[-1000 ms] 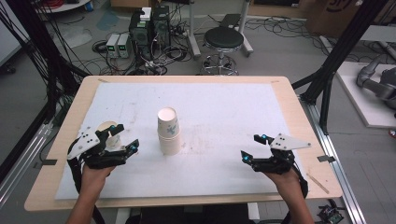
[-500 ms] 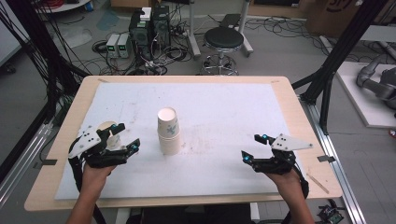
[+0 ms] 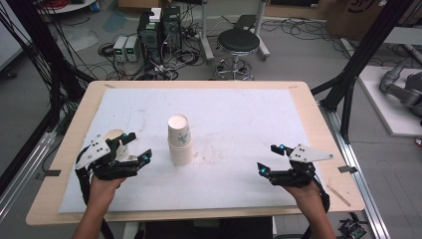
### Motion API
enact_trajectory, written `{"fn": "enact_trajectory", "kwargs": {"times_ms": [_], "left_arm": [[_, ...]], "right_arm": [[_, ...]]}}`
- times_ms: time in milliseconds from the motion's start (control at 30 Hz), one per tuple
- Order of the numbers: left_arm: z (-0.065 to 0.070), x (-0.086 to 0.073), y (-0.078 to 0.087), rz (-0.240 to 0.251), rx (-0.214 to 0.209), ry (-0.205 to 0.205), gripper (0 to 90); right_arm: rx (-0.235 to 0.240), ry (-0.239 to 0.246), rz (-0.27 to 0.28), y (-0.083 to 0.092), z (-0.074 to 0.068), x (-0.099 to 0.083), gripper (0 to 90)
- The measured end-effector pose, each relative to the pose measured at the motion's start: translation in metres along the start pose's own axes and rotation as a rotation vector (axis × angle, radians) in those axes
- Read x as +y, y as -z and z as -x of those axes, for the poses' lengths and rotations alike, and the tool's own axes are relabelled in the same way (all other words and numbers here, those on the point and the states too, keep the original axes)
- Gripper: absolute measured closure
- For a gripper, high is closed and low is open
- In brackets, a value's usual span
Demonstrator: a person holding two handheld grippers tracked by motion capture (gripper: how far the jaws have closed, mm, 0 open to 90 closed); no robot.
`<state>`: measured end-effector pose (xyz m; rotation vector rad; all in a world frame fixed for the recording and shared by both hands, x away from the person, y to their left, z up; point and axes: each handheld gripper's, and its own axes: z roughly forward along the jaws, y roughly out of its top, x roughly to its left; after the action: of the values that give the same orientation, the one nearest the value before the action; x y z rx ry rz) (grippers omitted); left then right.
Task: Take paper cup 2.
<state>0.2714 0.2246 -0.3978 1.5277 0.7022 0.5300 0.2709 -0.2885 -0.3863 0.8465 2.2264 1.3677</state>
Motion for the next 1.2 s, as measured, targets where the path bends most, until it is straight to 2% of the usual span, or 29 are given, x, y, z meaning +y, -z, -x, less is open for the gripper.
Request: {"fn": "enact_trajectory", "kwargs": {"times_ms": [267, 467, 667, 800, 1200], "left_arm": [[0.005, 0.003, -0.008, -0.017, -0.027, -0.001, 16.9], [0.006, 0.012, -0.017, -0.027, -0.045, -0.009, 16.7], [0.007, 0.029, -0.036, -0.052, -0.058, -0.01, 16.1], [0.009, 0.04, -0.05, -0.08, -0.075, -0.028, 16.1], [0.013, 0.053, -0.085, -0.157, -0.1, -0.037, 16.1]], "right_arm": [[0.007, 0.0, 0.006, 0.002, 0.001, 0.001, 21.6], [0.005, -0.001, 0.005, 0.003, 0.001, 0.0, 21.6], [0.013, 0.001, -0.002, 0.001, 0.0, 0.0, 21.6], [0.015, 0.0, 0.005, 0.001, -0.001, 0.0, 21.6], [0.022, -0.004, 0.0, 0.001, -0.001, 0.0, 21.6]]}}
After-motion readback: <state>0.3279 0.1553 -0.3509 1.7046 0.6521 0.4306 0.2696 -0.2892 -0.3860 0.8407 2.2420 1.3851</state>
